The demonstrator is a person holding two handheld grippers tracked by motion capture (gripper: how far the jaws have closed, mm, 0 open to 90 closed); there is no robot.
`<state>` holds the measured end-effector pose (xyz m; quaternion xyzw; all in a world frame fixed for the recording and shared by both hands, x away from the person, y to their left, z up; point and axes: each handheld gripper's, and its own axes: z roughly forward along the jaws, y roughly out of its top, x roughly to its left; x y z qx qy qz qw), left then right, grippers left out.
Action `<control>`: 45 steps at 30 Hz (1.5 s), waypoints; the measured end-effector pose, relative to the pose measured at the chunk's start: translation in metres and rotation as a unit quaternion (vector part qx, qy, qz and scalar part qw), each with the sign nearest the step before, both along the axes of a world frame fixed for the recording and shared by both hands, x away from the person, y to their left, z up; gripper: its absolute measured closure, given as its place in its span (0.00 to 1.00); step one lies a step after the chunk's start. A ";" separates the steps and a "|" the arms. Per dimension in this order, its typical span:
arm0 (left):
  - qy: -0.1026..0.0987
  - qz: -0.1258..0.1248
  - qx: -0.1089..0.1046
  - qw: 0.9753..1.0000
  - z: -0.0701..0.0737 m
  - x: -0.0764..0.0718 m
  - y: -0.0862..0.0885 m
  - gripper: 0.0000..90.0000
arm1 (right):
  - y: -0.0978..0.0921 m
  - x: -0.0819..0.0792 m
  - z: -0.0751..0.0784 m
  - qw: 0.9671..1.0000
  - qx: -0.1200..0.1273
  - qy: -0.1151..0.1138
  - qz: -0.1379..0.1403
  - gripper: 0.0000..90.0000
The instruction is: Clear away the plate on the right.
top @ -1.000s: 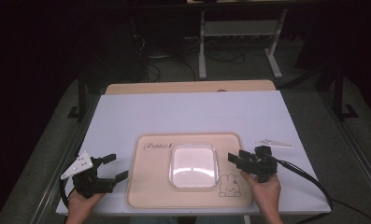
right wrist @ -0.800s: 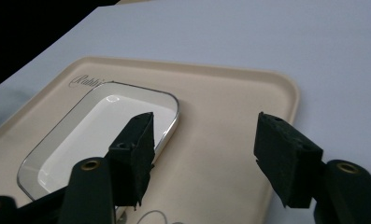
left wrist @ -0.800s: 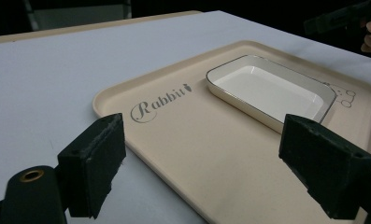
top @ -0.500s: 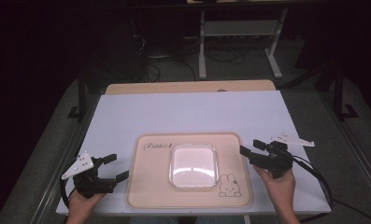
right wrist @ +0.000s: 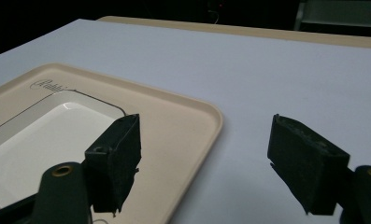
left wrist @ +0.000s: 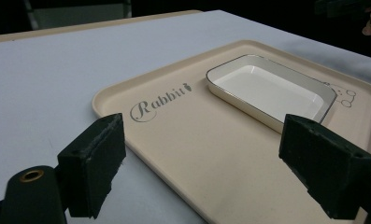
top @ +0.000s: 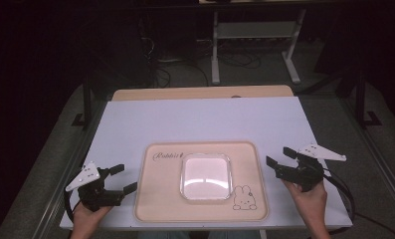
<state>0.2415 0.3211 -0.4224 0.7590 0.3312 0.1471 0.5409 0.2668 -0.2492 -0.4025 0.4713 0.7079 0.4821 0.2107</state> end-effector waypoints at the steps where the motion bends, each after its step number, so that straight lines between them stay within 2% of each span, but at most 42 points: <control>1: -0.001 0.000 0.001 1.000 0.000 0.000 0.000 0.16 | -0.002 0.000 0.000 1.000 0.000 -0.001 -0.001 0.27; 7: -0.004 0.001 -0.002 1.000 0.001 -0.001 0.000 0.16 | -0.013 -0.004 -0.001 1.000 0.009 -0.008 -0.009 0.25; 21: -0.004 -0.003 0.001 1.000 0.001 -0.001 -0.002 0.16 | -0.042 -0.019 -0.011 0.999 -0.020 -0.018 -0.021 0.18; 25: -0.003 -0.005 0.001 1.000 0.001 0.000 -0.002 0.16 | -0.046 -0.021 -0.017 0.999 -0.024 -0.007 -0.020 0.18; 32: -0.002 -0.009 0.002 1.000 0.001 -0.001 -0.004 0.16 | -0.051 -0.027 -0.023 0.999 -0.028 -0.009 -0.021 0.18; 39: -0.003 -0.009 0.003 1.000 0.001 -0.001 -0.004 0.16 | -0.055 -0.031 -0.028 0.998 -0.049 -0.011 -0.022 0.18; 45: -0.001 -0.010 0.004 1.000 0.000 0.000 -0.004 0.16 | -0.054 -0.031 -0.029 0.999 -0.046 -0.007 -0.019 0.18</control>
